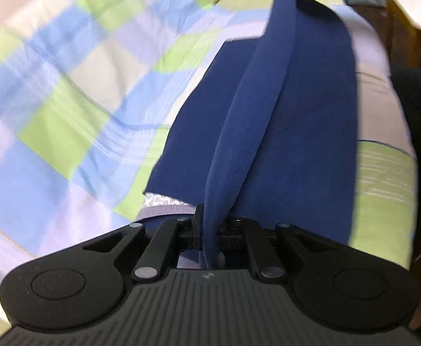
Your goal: Fold clothes
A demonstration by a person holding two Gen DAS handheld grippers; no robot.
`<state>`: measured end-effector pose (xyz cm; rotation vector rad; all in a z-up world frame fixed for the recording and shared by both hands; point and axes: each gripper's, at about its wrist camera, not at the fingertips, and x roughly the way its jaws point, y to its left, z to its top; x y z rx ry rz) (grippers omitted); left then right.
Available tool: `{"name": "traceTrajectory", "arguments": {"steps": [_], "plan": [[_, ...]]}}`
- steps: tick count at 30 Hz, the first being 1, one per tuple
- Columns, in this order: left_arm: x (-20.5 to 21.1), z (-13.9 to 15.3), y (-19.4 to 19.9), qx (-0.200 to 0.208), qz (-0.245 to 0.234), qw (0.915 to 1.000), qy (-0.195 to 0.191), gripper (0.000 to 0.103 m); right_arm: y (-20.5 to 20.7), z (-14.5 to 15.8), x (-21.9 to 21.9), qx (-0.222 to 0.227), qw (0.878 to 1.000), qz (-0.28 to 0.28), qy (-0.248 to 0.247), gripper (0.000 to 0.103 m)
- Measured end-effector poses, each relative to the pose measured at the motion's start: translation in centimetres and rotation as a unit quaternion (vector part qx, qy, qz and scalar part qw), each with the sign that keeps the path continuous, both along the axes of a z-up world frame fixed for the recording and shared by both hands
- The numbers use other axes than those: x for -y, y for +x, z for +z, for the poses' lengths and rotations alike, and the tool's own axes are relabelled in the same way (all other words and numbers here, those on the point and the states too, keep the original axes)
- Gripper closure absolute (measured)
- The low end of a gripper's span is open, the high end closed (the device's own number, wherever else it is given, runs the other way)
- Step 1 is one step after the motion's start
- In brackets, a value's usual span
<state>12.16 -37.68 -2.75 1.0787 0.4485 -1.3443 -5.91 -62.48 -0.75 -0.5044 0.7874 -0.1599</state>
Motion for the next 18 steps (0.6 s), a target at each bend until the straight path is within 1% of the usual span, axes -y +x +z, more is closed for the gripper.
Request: {"name": "traceTrajectory", "arguments": {"steps": [2,3,4,5,6,7,8,9,10,11,12,14,18], "plan": [[0.3,-1.8,2.4,-0.033,0.027,0.9991,-0.007,0.085,2.2,-2.0,2.0,-0.017,0.999,-0.003,0.03,0.103],[-0.1,-2.5,2.8,-0.043,0.037,0.9983,-0.014,0.075,3.0,-3.1,2.6,-0.028,0.999,-0.003,0.041,0.103],[-0.6,-3.0,3.6,-0.056,0.049,0.9968,-0.029,0.068,4.0,-4.7,3.4,-0.041,0.998,-0.001,0.054,0.103],[-1.2,-3.4,4.1,-0.069,0.06,0.9948,-0.045,0.065,4.5,-5.5,3.8,-0.047,0.997,0.0,0.062,0.103],[-1.7,-3.6,4.3,-0.08,0.068,0.9927,-0.059,0.065,4.7,-6.2,4.2,-0.043,0.996,0.001,0.074,0.103],[-2.3,-3.6,4.5,-0.094,0.074,0.9903,-0.071,0.065,4.6,-6.5,4.6,-0.031,0.996,-0.003,0.089,0.102],[-2.8,-3.6,4.6,-0.107,0.08,0.9877,-0.083,0.065,4.2,-6.6,5.0,-0.014,0.995,-0.01,0.102,0.094],[-3.3,-3.4,4.7,-0.12,0.085,0.9847,-0.093,0.065,3.9,-6.7,5.4,0.002,0.993,-0.018,0.116,0.09],[-3.6,-3.2,4.8,-0.13,0.089,0.9824,-0.1,0.065,3.3,-6.6,5.9,0.019,0.991,-0.027,0.133,0.083],[-4.1,-3.3,5.0,-0.149,0.099,0.9778,-0.109,0.065,2.6,-6.4,6.5,0.038,0.987,-0.039,0.152,0.079],[-4.5,-3.5,5.3,-0.164,0.109,0.9734,-0.117,0.065,1.9,-6.2,7.0,0.056,0.982,-0.05,0.171,0.077],[-5.2,-3.6,5.6,-0.186,0.122,0.9658,-0.133,0.065,0.2,-5.9,8.0,0.092,0.97,-0.077,0.212,0.073],[-6.1,-3.6,6.6,-0.224,0.141,0.951,-0.159,0.065,-2.7,-6.1,9.3,0.127,0.945,-0.112,0.28,0.07]]}}
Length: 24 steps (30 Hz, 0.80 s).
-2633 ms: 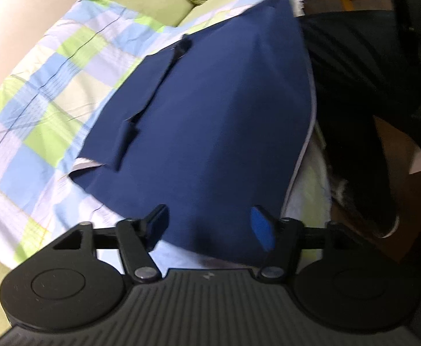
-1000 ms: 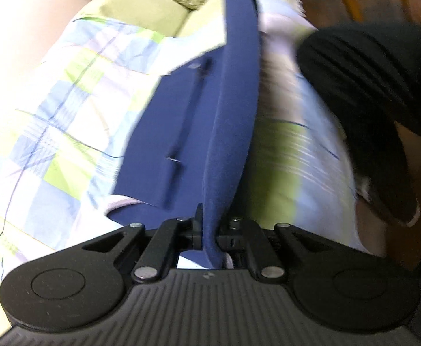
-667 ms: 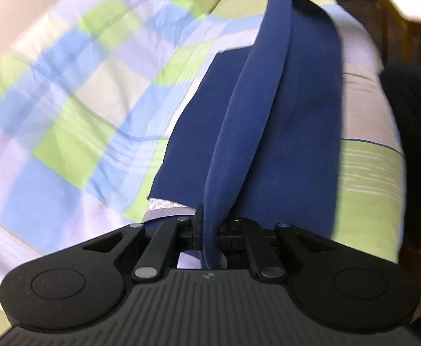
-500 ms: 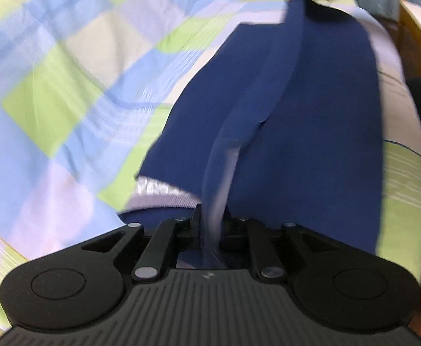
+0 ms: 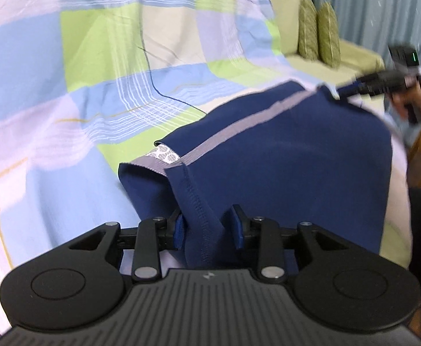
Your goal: Fold clothes
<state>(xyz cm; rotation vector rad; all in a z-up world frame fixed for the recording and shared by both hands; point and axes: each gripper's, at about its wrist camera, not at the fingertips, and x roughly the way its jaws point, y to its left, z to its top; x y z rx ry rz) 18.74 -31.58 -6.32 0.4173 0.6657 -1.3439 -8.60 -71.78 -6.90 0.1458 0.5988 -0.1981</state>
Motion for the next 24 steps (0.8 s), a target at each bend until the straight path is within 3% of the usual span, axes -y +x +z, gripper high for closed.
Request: {"name": "traceTrajectory", "arguments": {"steps": [3,6,13,14,16,24], "plan": [[0.0,-0.1,0.7,-0.017,0.01,0.9997,-0.011,0.067,-1.1,-0.5,0.9,0.012,0.999,-0.014,0.038,0.069],[0.7,-0.4,1.3,-0.02,0.016,0.9996,-0.007,0.082,-1.3,-1.0,2.2,0.039,0.996,-0.02,0.082,0.069],[1.2,-0.9,1.5,-0.019,0.025,0.9995,0.001,0.083,1.6,-2.7,3.6,0.036,0.991,-0.001,0.128,0.069],[1.1,-1.0,1.4,-0.018,0.026,0.9995,0.001,0.095,1.7,-2.8,3.7,0.036,0.99,-0.005,0.133,0.076],[1.1,-1.1,1.2,-0.012,0.027,0.9996,0.003,0.101,2.0,-3.1,3.7,0.036,0.989,-0.013,0.143,0.095],[-0.4,0.0,-0.3,0.001,0.037,0.9989,-0.03,0.103,0.1,-0.9,0.8,0.045,0.995,-0.032,0.081,0.097]]}}
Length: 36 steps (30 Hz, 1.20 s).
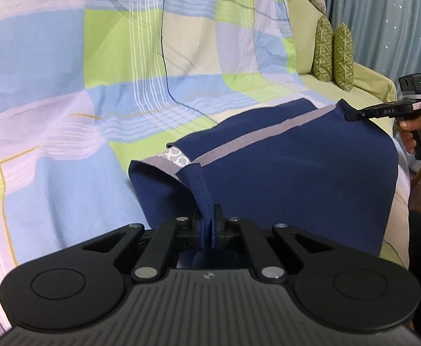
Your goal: Fold clothes
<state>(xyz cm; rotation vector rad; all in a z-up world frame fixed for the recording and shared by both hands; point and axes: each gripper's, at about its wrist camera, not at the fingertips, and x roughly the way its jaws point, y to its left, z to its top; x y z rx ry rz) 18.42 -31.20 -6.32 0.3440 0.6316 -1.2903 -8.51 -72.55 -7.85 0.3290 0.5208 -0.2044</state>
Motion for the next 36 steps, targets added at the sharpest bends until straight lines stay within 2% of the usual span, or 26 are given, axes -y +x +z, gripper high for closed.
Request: {"name": "traceTrajectory", "arguments": {"steps": [6,12,17,19,21,23,27,29,31,34,36], "plan": [[-0.9,2.1,-0.2,0.012,0.011,0.9991,-0.039,0.103,-0.2,2.5,-0.4,0.03,0.999,0.007,-0.01,0.098],[0.0,3.2,1.3,0.016,0.019,0.9981,-0.056,0.103,1.4,4.3,-0.2,0.056,0.998,0.016,-0.028,0.098],[-0.6,3.5,2.9,0.009,0.046,0.9951,-0.087,0.103,1.7,5.0,0.9,0.11,0.994,-0.01,-0.027,0.099],[-0.8,3.0,3.6,-0.002,0.058,0.9944,-0.088,0.103,1.4,5.1,1.3,0.133,0.991,-0.022,-0.024,0.099],[-0.3,1.9,4.2,-0.014,0.063,0.9954,-0.071,0.103,1.9,4.3,2.1,0.129,0.991,-0.029,-0.01,0.099],[0.5,0.6,4.5,-0.021,0.065,0.9963,-0.051,0.103,3.0,2.9,2.8,0.105,0.994,-0.032,0.004,0.099],[1.3,-0.4,5.0,-0.024,0.07,0.9962,-0.045,0.103,4.6,0.1,4.1,0.069,0.996,-0.043,0.037,0.099],[1.1,0.2,5.2,-0.019,0.074,0.9954,-0.059,0.103,4.8,-0.2,4.3,0.068,0.996,-0.044,0.035,0.099],[0.8,0.8,5.3,-0.015,0.076,0.9944,-0.072,0.103,4.3,0.4,4.4,0.091,0.994,-0.046,0.033,0.099],[1.5,0.1,5.8,-0.013,0.075,0.9957,-0.053,0.103,4.1,1.0,4.6,0.109,0.992,-0.051,0.028,0.1],[2.2,-1.0,6.2,-0.019,0.077,0.9963,-0.033,0.103,4.9,0.3,4.8,0.086,0.995,-0.052,0.028,0.099]]}}
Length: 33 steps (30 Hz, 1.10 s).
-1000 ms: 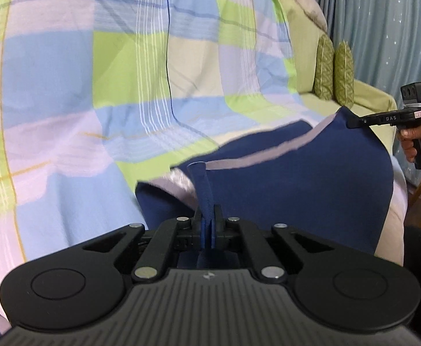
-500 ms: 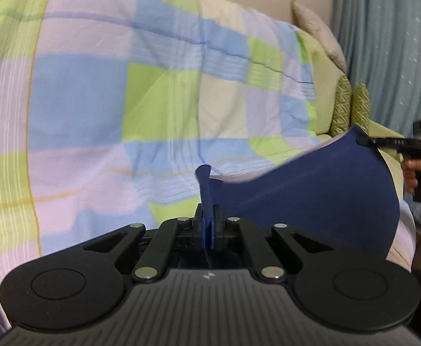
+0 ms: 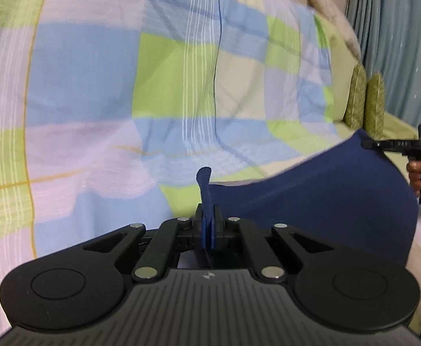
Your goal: Fold clothes
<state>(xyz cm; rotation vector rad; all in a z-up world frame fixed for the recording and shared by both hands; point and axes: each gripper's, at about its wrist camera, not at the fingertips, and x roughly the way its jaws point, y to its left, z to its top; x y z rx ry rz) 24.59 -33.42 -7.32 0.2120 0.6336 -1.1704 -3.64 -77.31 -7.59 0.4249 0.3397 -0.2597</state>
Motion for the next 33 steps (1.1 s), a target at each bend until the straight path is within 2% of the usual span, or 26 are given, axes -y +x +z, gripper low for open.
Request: {"name": "traceTrajectory", "arguments": {"steps": [2,5,8,12,15,18,19,20,21,22,23,25,26,27,28,29,30,32,33], "plan": [[0.6,-0.7,0.1,0.002,-0.001,0.9999,0.015,0.103,1.1,-1.4,0.3,-0.037,0.999,0.001,0.006,0.099],[1.1,-1.4,-0.2,0.014,-0.006,0.9993,0.034,0.102,1.4,-2.6,0.6,-0.057,0.998,0.002,0.012,0.099],[1.3,-1.4,-0.3,0.029,-0.003,0.9983,0.05,0.095,1.4,-2.6,0.6,-0.069,0.998,0.006,0.005,0.098],[0.4,-0.2,0.2,0.048,0.038,0.9963,0.061,0.088,0.3,-1.2,0.3,-0.092,0.994,-0.038,-0.036,0.093],[-1.2,1.2,-0.6,0.085,0.055,0.9922,0.072,0.086,-1.6,1.1,-1.4,-0.086,0.992,-0.064,-0.073,0.092],[-3.2,2.7,-3.2,0.135,0.04,0.9865,0.084,0.083,-3.7,2.7,-5.0,-0.073,0.991,-0.053,-0.102,0.089],[-3.8,3.1,-4.5,0.155,0.028,0.9836,0.088,0.081,-4.4,2.9,-6.6,-0.075,0.99,-0.042,-0.112,0.089],[-4.3,3.5,-6.1,0.179,0.011,0.9793,0.093,0.073,-5.1,3.2,-8.3,-0.077,0.989,-0.032,-0.122,0.089],[-4.9,3.7,-7.9,0.206,-0.009,0.9735,0.098,0.067,-5.6,3.2,-10.1,-0.083,0.987,-0.019,-0.139,0.089],[-5.5,3.9,-9.9,0.234,-0.031,0.9661,0.104,0.057,-6.1,3.1,-12.1,-0.092,0.983,-0.003,-0.16,0.087],[-6.1,3.8,-12.2,0.265,-0.058,0.9561,0.111,0.052,-6.6,3.0,-14.1,-0.101,0.978,0.012,-0.181,0.082],[-6.9,3.1,-16.9,0.323,-0.116,0.9294,0.135,0.046,-7.2,2.4,-18.9,-0.134,0.958,0.05,-0.25,0.073],[-7.2,2.3,-19.1,0.353,-0.144,0.9123,0.148,0.043,-7.4,2.2,-20.4,-0.146,0.949,0.063,-0.273,0.071],[-7.4,1.4,-21.1,0.384,-0.171,0.8933,0.16,0.042,-7.5,1.7,-22.2,-0.161,0.934,0.079,-0.31,0.07],[-7.3,0.5,-22.8,0.413,-0.19,0.8739,0.172,0.042,-7.5,1.1,-24.1,-0.18,0.911,0.096,-0.357,0.068],[-7.0,-0.5,-24.3,0.442,-0.203,0.8542,0.185,0.041,-7.5,0.6,-25.3,-0.192,0.895,0.107,-0.388,0.065],[-6.6,-1.4,-25.3,0.462,-0.209,0.8399,0.193,0.041,-7.3,0.1,-26.2,-0.201,0.879,0.118,-0.416,0.064],[-5.7,-2.8,-26.6,0.49,-0.212,0.8211,0.202,0.041,-7.0,-1.1,-28.1,-0.22,0.838,0.143,-0.478,0.064],[-5.3,-3.3,-27.1,0.499,-0.213,0.8147,0.205,0.041,-6.8,-1.8,-29.0,-0.228,0.816,0.155,-0.508,0.063]]}}
